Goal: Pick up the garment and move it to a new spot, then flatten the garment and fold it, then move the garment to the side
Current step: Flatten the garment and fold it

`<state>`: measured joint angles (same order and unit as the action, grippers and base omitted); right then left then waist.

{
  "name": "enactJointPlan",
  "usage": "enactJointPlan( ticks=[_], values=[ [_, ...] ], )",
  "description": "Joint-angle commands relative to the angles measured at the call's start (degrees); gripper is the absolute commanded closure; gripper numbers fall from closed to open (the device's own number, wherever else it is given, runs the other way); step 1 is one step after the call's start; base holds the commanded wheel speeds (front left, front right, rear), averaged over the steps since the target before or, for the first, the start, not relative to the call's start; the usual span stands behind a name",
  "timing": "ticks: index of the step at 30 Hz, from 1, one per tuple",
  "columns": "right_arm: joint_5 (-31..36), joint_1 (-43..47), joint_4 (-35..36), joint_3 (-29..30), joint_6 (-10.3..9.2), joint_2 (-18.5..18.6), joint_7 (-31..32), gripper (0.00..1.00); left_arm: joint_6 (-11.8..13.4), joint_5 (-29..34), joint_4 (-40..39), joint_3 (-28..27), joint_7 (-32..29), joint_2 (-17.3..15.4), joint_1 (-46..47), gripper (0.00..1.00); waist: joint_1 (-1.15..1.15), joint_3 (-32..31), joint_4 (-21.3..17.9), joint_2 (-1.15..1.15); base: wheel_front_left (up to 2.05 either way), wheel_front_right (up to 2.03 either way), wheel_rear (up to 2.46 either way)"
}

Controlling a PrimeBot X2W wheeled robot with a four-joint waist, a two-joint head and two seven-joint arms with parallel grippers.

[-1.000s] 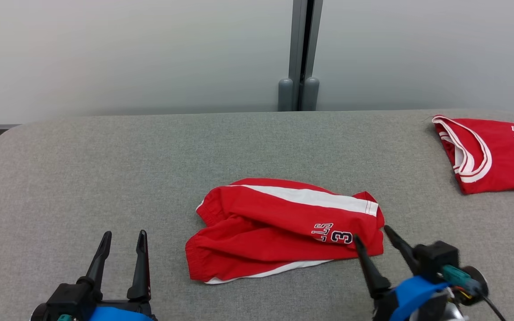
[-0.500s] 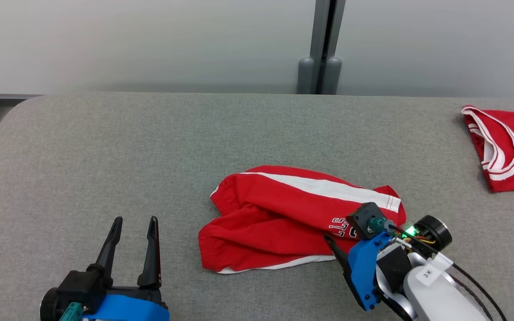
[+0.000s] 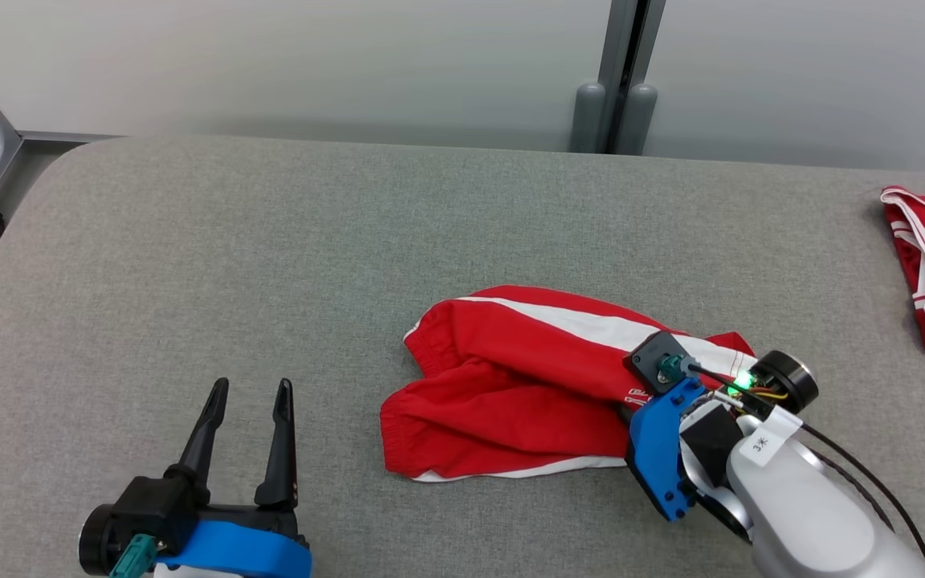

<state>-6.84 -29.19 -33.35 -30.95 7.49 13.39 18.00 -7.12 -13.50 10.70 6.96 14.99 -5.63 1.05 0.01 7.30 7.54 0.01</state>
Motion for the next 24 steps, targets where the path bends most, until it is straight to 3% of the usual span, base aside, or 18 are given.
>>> enactJointPlan(
  ticks=[1,11,22,23,24],
  values=[
    [-0.67,-1.65,-0.44,0.2,0.01,0.34,-0.63,1.0,-0.45,0.25,0.21,0.4,0.24,-0.19,0.73,0.0,-0.01,0.29,0.09,-0.01,0.0,0.0,0.0],
    [-2.39,-10.9,-2.8,5.55,0.01,0.17,-2.16,1.0,-0.5,0.04,-0.12,1.85,0.24,-0.59,3.56,0.0,-0.01,3.95,0.96,-0.01,0.0,0.0,0.0],
    [-2.01,-26.61,-13.18,13.21,0.01,0.63,-5.18,1.0,-0.45,-0.44,-3.38,4.27,0.25,0.61,8.83,0.0,-0.01,10.54,6.67,-0.01,0.0,0.0,0.0],
    [-1.8,-27.59,-14.18,13.72,0.01,0.56,-6.07,0.75,-0.45,-0.49,-3.47,4.33,0.24,0.73,9.19,0.0,-0.01,10.93,7.06,-0.01,0.0,0.0,0.0],
    [-1.71,-28.33,-15.35,14.4,0.01,0.6,-6.8,0.0,-0.45,-0.53,-3.5,4.51,0.24,0.84,9.52,0.0,-0.01,11.25,7.43,-0.01,0.0,0.0,0.0]
  ],
)
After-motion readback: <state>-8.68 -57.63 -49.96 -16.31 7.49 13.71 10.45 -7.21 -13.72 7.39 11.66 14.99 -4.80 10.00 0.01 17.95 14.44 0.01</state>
